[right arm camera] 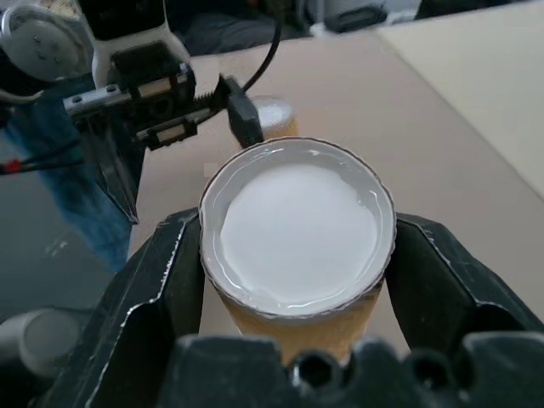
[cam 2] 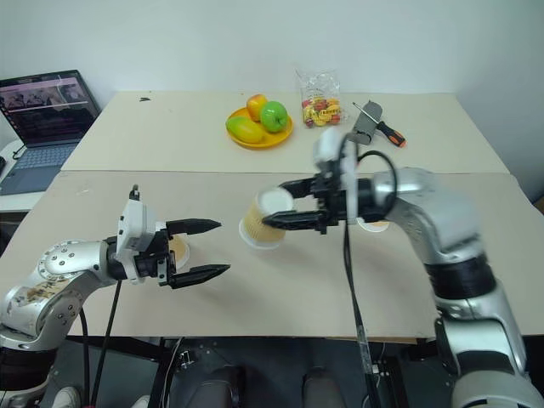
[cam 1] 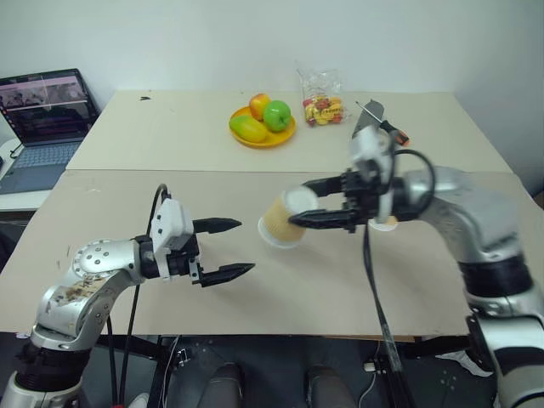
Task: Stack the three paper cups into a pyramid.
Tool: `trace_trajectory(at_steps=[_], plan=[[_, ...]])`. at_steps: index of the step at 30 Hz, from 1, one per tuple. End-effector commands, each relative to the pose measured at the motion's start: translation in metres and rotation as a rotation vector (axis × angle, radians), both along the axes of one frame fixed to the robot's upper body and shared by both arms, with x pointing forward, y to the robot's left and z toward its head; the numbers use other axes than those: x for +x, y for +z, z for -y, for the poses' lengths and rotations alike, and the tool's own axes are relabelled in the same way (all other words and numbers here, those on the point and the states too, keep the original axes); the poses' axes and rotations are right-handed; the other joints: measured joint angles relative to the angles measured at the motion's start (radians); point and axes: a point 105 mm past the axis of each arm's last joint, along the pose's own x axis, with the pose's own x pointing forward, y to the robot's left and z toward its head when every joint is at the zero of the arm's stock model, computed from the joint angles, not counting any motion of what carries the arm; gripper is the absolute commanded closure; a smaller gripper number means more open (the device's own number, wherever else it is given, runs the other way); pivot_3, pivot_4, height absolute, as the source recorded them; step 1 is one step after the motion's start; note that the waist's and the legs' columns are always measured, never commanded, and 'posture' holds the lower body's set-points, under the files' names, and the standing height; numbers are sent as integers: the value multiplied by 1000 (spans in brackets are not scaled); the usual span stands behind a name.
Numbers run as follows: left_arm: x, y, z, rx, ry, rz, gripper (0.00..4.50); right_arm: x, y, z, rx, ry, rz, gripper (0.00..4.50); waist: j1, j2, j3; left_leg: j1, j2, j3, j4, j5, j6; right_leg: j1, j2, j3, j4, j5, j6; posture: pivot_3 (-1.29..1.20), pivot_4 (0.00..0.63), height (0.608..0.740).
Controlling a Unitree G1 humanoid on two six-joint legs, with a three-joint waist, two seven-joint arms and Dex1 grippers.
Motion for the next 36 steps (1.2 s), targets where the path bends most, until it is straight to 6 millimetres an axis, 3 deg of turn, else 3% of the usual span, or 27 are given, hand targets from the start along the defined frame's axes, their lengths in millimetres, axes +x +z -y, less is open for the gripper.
trace_trajectory(at_steps=[1,5,13,17,23,29,32,35,36], plan=[[-5,8,2,-7,-11,51,0,26,-9,-11,-86,-6,49,1383,-3,0,0,0,0,0,0,0,0,0,0,0,0,0,0,0,150,740],[-5,9,1,-9,11,60,0,46,-27,-26,-191,6,80,1383,-5,0,0,2,0,0,0,0,-1,-1,1,1,2,0,0,0,150,740],[-8,11,-2,-13,49,71,0,59,-49,-40,-254,22,93,1383,-6,0,0,-6,2,2,0,3,-5,-14,1,1,9,0,-1,0,150,740],[-9,10,-3,-11,58,71,0,62,-49,-40,-244,15,89,157,-7,0,0,-5,3,2,0,4,-6,-14,2,1,9,1,-1,0,150,740],[-8,10,-2,-13,58,75,0,60,-33,-37,-211,15,121,63,-6,0,0,-6,3,2,0,4,-7,-14,2,1,10,1,-1,0,150,740],[-5,8,-1,-18,54,75,0,33,8,-10,-158,51,135,63,1,1,0,-7,3,2,0,4,-6,-15,2,1,10,1,-1,0,150,740],[-4,7,2,-28,51,75,0,18,28,14,-133,21,134,63,4,1,0,-7,3,2,0,4,-6,-14,2,1,9,1,-1,0,150,740],[-5,6,2,-38,59,76,0,23,67,55,16,-200,148,63,4,1,0,-7,3,2,0,4,-6,-14,2,1,9,1,-1,0,150,740],[-4,5,1,-37,69,76,0,40,78,84,68,-410,184,63,4,1,0,-7,3,2,0,4,-6,-14,2,1,9,1,-1,0,150,740]])
